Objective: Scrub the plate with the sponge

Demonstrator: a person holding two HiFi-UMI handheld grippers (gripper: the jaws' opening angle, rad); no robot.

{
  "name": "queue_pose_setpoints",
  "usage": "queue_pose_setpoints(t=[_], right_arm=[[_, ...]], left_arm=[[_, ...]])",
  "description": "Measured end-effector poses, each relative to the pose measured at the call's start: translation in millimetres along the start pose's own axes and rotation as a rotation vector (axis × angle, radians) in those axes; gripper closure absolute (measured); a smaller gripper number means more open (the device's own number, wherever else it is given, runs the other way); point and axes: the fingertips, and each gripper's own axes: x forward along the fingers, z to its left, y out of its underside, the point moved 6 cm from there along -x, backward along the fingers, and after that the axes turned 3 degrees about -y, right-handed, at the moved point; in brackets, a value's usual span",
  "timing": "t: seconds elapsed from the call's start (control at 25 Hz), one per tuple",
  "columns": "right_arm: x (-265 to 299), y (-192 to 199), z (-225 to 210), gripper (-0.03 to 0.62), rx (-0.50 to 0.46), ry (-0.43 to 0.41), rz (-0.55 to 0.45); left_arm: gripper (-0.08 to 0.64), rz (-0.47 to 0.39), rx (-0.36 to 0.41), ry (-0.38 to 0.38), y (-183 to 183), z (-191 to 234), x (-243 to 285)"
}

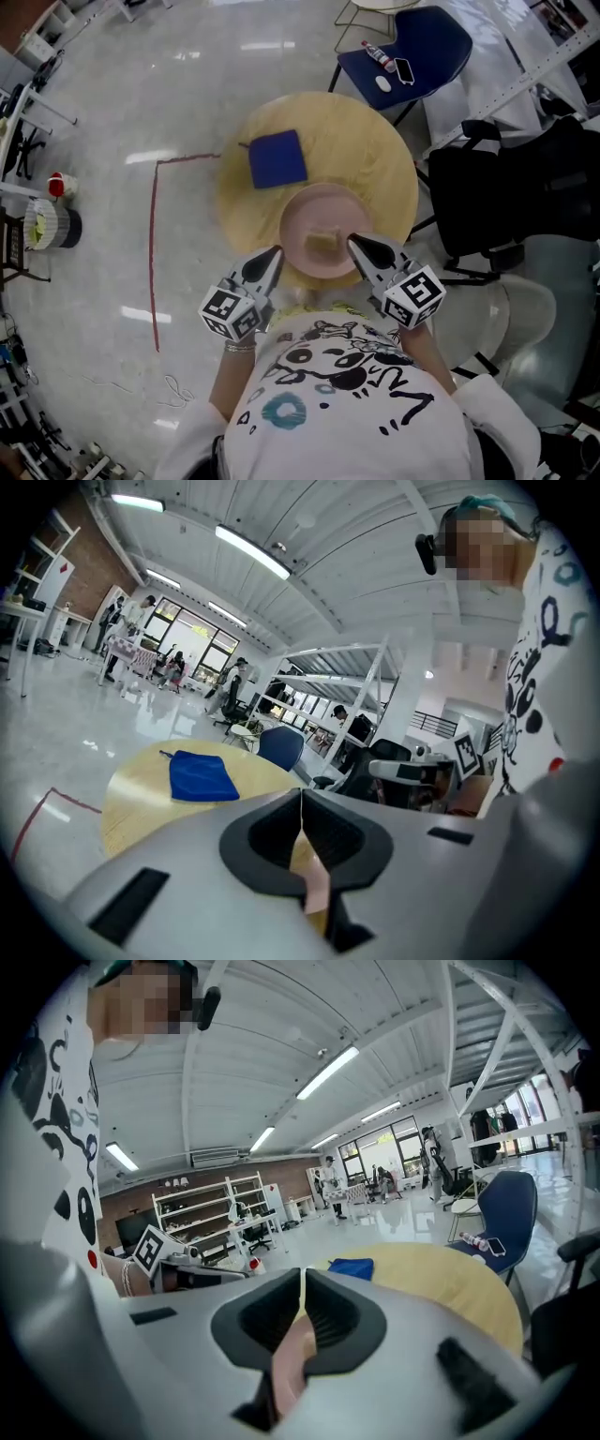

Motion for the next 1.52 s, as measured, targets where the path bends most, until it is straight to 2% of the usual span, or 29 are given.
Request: queue_pose_setpoints(t=[0.24,0.48,0.6,0.76,0.84,0.92,1.2,1.32,1.4,1.52], right_arm=[[12,12,-2,0.562,-0.043,-0.027,0.11],[17,10,-7,0.561,-0.063,-0.065,0.143],[24,11,-5,0.561,-0.086,-0.13,0.199],[33,28,-7,0.561,-0.043,-0.265,0.304],[40,38,-9,0.552,-0.083,-0.293,0.372],[47,49,-11,0.438,-0.138,-0.3,0.448],[66,96,-33,0.428,-0.206,-0.266,0.596],[72,110,-37,0.428,-0.249,-0.248,0.643],[76,114,-40,0.428,-0.265,-0.235,0.658],[82,115,-45,0.429,-0.261,-0.207,0.652]], left_arm=[[0.543,0.027,-0.063,-0.05,11,11,12],[0.543,0.062,-0.002,-0.075,8,2,15],[0.542,0.093,0.021,-0.1,10,1,17],[0.543,0.141,0.016,-0.138,24,5,24],[0.542,0.168,0.012,-0.169,32,12,28],[0.541,0.203,-0.001,-0.2,42,21,32],[0.54,0.357,-0.078,-0.313,77,49,44],[0.529,0.399,-0.131,-0.304,87,55,48],[0.433,0.451,-0.173,-0.26,95,55,53],[0.424,0.482,-0.215,-0.217,101,56,57]])
